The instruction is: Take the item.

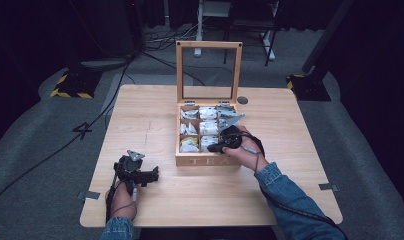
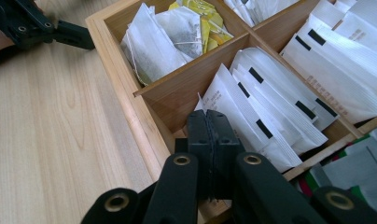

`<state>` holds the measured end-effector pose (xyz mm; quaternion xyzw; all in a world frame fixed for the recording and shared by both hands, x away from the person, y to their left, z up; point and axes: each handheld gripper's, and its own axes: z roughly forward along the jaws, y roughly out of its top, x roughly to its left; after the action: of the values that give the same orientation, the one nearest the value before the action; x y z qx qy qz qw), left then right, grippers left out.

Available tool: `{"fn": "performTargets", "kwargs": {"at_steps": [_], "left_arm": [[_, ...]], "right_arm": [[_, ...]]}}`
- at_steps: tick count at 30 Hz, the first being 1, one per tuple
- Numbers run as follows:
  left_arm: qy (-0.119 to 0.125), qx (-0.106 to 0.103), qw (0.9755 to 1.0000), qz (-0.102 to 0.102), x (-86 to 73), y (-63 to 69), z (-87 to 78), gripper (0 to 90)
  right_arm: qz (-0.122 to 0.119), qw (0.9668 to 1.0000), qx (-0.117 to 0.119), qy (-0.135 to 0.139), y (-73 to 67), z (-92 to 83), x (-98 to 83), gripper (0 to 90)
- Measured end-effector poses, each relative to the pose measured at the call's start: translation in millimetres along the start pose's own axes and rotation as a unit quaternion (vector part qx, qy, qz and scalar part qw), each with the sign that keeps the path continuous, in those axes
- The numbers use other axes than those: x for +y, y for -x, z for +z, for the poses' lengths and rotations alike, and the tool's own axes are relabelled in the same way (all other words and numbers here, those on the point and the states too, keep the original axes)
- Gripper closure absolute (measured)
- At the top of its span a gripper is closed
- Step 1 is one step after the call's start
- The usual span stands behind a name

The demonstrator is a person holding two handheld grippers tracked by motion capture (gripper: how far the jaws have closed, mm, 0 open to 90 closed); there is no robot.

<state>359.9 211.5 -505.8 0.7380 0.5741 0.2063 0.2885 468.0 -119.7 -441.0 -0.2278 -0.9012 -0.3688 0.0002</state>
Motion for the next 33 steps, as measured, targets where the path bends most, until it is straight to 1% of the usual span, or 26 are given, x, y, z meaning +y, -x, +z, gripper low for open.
{"fn": "performTargets", "kwargs": {"at_steps": [3,4,5,11,12,13,14,15,16,17,18,19,20,21,22,24,26,27,29,30,31,33], "left_arm": [[0.000,0.000,1.0000,0.000,0.0,0.0,0.0,0.0],[0.000,0.000,1.0000,0.000,0.0,0.0,0.0,0.0],[0.000,0.000,1.0000,0.000,0.0,0.0,0.0,0.0],[0.000,0.000,1.0000,0.002,0.5,-0.3,0.4,0.0],[0.000,-0.001,1.0000,0.001,0.5,-0.2,0.5,0.0],[0.001,-0.001,1.0000,0.001,0.6,-0.2,0.7,0.0],[0.001,-0.001,1.0000,0.001,0.7,-0.2,0.7,0.0],[0.001,-0.001,1.0000,0.001,0.7,-0.2,0.7,0.0],[0.001,-0.002,1.0000,0.001,0.8,-0.2,0.9,0.0],[0.000,-0.002,1.0000,0.000,1.0,-0.2,1.1,0.0],[0.000,-0.002,1.0000,0.000,1.1,-0.1,1.2,0.0],[0.000,-0.002,1.0000,0.000,1.1,-0.1,1.2,0.0],[0.000,-0.002,1.0000,0.000,1.2,-0.1,1.2,0.0],[0.000,-0.002,1.0000,0.000,1.2,-0.1,1.2,0.0],[0.000,-0.001,1.0000,0.004,1.6,-0.7,1.4,0.0],[0.000,-0.002,1.0000,0.005,1.8,-0.9,1.5,0.0],[-0.001,-0.002,1.0000,0.006,1.9,-1.0,1.5,0.0],[-0.001,-0.002,1.0000,0.006,1.9,-1.0,1.5,0.0],[0.000,-0.002,1.0000,0.005,2.1,-0.9,1.7,0.0],[0.000,-0.002,1.0000,0.005,2.2,-0.9,1.8,0.0],[0.000,-0.002,1.0000,0.005,2.2,-0.9,1.8,0.0],[0.001,-0.004,1.0000,0.003,2.5,-0.8,2.4,0.0]], "right_arm": [[-0.005,1.0000,-0.003,0.006,-1.0,-1.3,0.3,90.0],[-0.010,0.9998,-0.007,0.015,-2.1,-3.3,1.2,90.0],[-0.010,0.9998,-0.007,0.015,-2.1,-3.3,1.2,90.0],[-0.021,0.9980,-0.016,0.057,-6.4,-14.1,2.9,90.0],[-0.020,0.9976,-0.018,0.064,-6.6,-16.1,2.8,90.0],[-0.019,0.9963,-0.024,0.080,-7.0,-21.0,2.5,90.0],[-0.020,0.9956,-0.025,0.088,-7.3,-23.5,2.4,90.0],[-0.020,0.9956,-0.025,0.088,-7.3,-23.5,2.4,90.0],[-0.020,0.9948,-0.026,0.096,-7.6,-26.3,2.4,90.0],[-0.019,0.9931,-0.027,0.112,-8.5,-32.0,2.7,90.0],[-0.019,0.9923,-0.027,0.119,-8.8,-35.0,3.1,90.0],[-0.019,0.9923,-0.027,0.119,-8.8,-35.0,3.1,90.0],[-0.019,0.9907,-0.029,0.131,-9.7,-41.0,3.8,90.0],[-0.019,0.9907,-0.029,0.131,-9.7,-41.0,3.8,90.0],[-0.019,0.9893,-0.029,0.142,-10.7,-46.8,4.2,90.0],[-0.019,0.9876,-0.032,0.153,-11.8,-52.2,4.2,90.0],[-0.017,0.9861,-0.032,0.162,-12.3,-57.5,3.7,90.0],[-0.017,0.9861,-0.032,0.162,-12.3,-57.5,3.7,90.0],[-0.017,0.9842,-0.036,0.172,-12.6,-64.1,3.1,90.0],[-0.016,0.9826,-0.039,0.181,-12.9,-69.5,2.6,90.0],[-0.016,0.9826,-0.039,0.181,-12.9,-69.5,2.6,90.0],[-0.014,0.9808,-0.045,0.189,-13.0,-78.0,0.7,90.0]]}}
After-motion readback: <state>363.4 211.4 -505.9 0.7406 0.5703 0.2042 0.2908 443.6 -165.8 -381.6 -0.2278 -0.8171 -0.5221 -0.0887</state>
